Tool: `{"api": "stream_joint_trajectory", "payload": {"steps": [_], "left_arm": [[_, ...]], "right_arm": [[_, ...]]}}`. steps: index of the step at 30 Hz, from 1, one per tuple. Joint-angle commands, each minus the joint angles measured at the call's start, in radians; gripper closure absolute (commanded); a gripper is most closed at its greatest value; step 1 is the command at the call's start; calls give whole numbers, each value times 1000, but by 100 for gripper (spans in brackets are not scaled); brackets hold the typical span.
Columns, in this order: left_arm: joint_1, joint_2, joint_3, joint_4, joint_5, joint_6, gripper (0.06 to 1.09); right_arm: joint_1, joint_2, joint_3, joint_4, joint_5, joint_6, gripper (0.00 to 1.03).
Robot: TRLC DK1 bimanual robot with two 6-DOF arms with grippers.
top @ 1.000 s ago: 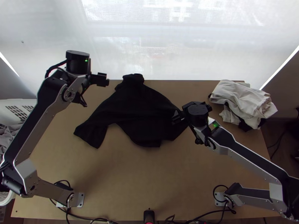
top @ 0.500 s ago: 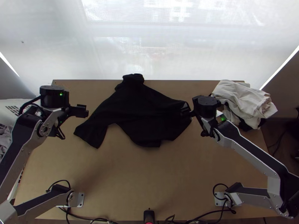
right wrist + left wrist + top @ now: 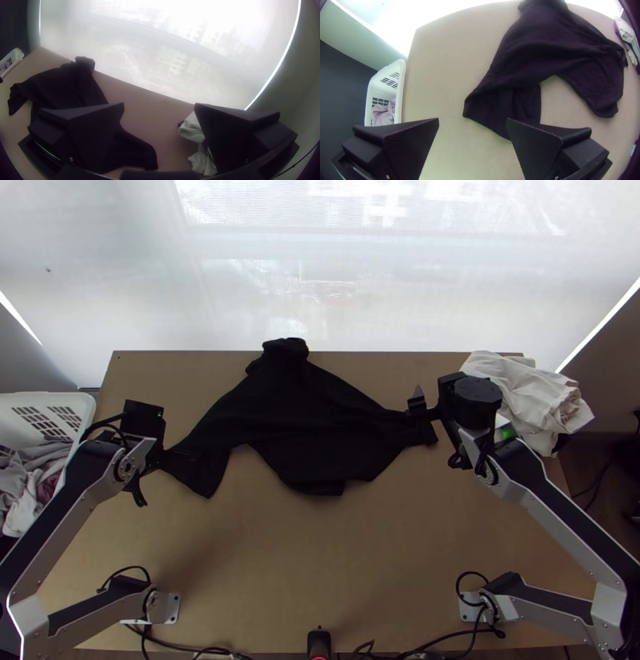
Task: Fold the t-shirt
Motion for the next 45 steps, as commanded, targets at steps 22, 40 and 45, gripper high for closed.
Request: {"api": "stream_joint_trajectory", "payload": {"steps": [22,40,45], "left_arm": [[2,133,-65,61,3,-91,11],[-53,99,-19,50,15,-116,11],[-285,113,18,41,23,-97,11]], "right_arm": [[507,158,-134,-237,-302,107,20],[401,400,-127,-44,-336,120,33],[260,382,-110,-27,-336,118,33]]}}
